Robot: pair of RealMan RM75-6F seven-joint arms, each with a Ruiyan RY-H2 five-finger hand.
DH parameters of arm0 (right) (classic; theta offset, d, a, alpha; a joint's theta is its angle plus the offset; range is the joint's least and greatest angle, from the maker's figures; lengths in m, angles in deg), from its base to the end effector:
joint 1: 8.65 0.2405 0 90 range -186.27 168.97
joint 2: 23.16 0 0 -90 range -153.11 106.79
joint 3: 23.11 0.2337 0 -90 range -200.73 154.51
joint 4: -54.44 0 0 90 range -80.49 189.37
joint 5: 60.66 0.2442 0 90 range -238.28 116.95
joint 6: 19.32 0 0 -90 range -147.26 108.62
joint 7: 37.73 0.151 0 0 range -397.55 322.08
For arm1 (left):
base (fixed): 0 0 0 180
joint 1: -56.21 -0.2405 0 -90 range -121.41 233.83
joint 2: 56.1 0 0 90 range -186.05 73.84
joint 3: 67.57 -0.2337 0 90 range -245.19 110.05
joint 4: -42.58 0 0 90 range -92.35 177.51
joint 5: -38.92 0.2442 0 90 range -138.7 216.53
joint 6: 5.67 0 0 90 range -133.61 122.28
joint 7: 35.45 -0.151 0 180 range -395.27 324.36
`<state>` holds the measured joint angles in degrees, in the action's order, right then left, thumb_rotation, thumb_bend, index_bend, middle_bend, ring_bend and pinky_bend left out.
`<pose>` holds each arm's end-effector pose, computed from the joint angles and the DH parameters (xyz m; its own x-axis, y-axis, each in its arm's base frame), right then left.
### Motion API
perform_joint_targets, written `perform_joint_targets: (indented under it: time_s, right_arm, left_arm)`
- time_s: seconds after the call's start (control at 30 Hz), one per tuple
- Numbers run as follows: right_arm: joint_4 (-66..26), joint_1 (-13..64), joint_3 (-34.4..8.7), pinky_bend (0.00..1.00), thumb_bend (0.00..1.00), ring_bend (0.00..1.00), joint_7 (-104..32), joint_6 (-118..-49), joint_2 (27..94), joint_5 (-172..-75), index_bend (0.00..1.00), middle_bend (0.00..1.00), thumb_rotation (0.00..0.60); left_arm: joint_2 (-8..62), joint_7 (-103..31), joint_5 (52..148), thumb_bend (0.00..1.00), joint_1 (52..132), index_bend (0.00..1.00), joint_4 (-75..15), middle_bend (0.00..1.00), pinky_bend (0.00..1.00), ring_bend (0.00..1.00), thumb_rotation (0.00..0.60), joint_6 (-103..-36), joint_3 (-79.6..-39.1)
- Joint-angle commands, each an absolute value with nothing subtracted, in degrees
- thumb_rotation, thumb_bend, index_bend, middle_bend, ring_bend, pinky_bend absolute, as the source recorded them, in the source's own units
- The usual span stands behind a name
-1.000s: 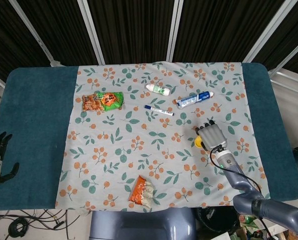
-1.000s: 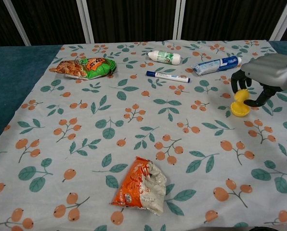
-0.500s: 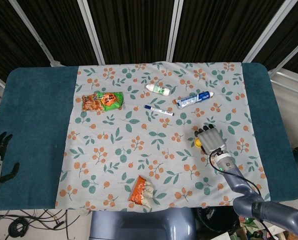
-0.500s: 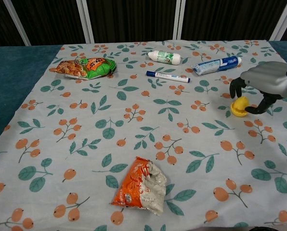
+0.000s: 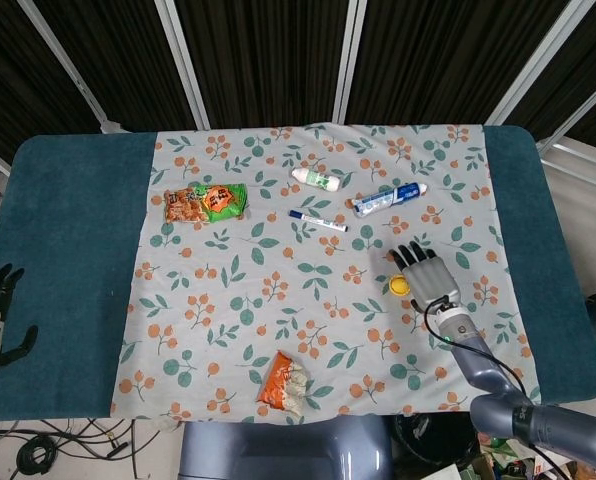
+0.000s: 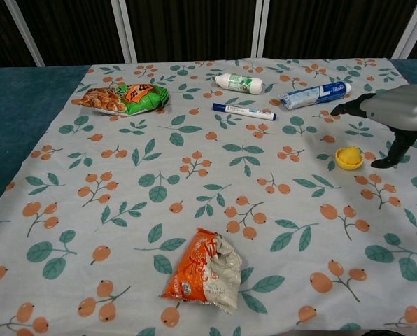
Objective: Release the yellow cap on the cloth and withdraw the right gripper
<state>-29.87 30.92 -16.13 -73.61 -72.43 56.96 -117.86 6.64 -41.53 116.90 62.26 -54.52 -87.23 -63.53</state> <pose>-0.2039 -0.3507 -0.0099 0.7264 -0.2369 0.6451 -0.6864 -0.2957 0.6643 -0.3046 0.1978 0.1180 0.4196 0.0510 0.9063 0.9012 0.0958 -0.4227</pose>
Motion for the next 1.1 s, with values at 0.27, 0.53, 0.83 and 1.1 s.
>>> perform_joint_targets:
  time_s: [0.27,0.53,0.83,1.1]
  right_arm:
    - [-49.1,21.2,-15.3,0.19,0.16,0.0,-65.0,-89.7,39.2,-128.5,0.0,0.03,0.6]
    - [-51.4,7.5,-22.6,0.19,0.16,0.0,-55.3,-104.2,32.5,-138.9,0.0,0.03,0.6]
    - [-39.7,-4.0,-26.1,0.19,0.14,0.0,-45.1,-119.0,38.4,-146.8,0.0,0.02,0.6]
    - [-35.6,-5.3,-27.6,0.18,0.13,0.0,-47.9,-117.5,40.7,-150.0,0.0,0.02,0.6]
  left_arm:
    - [6.4,-41.4,117.1,0.38,62.0,0.01,-54.7,0.0,0.0,0.0,0.6,-87.6,-63.6]
    - [6.5,-42.1,117.9,0.38,61.8,0.01,-55.3,0.0,0.0,0.0,0.6,-88.2,-64.0]
    - [6.8,-43.3,119.8,0.38,61.4,0.01,-55.4,0.0,0.0,0.0,0.6,-89.5,-64.5]
    - [6.5,-43.3,121.3,0.38,61.4,0.02,-54.6,0.0,0.0,0.0,0.6,-89.9,-64.9]
